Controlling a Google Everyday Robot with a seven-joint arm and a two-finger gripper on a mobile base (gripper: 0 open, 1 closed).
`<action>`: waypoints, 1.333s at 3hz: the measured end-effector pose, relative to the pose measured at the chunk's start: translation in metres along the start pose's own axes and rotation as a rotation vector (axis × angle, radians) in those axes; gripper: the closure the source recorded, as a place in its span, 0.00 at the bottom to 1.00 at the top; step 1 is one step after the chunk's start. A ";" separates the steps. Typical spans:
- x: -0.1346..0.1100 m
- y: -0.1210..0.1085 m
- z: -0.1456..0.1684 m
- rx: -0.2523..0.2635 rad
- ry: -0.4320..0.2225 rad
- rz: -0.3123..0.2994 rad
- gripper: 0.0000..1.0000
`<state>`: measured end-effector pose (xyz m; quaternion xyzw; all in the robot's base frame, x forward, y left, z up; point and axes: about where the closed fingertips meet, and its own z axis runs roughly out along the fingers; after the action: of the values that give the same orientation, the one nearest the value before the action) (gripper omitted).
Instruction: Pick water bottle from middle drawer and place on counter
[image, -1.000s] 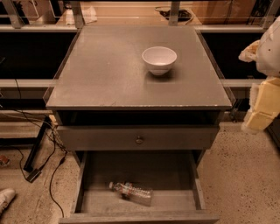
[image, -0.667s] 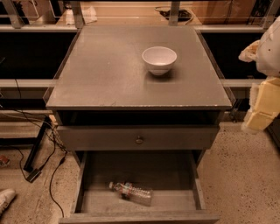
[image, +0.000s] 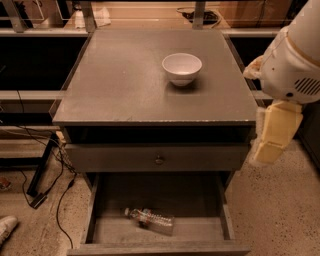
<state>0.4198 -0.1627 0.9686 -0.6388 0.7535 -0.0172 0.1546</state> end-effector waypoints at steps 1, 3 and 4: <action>-0.029 0.020 0.008 -0.041 -0.018 -0.083 0.00; -0.029 0.031 0.034 -0.049 0.013 -0.101 0.00; 0.000 0.038 0.080 -0.054 0.057 -0.079 0.00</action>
Offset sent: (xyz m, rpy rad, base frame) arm -0.0109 0.0280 -0.0049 0.0009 0.0198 0.0781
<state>0.4041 -0.1424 0.8837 -0.6712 0.7320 -0.0211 0.1150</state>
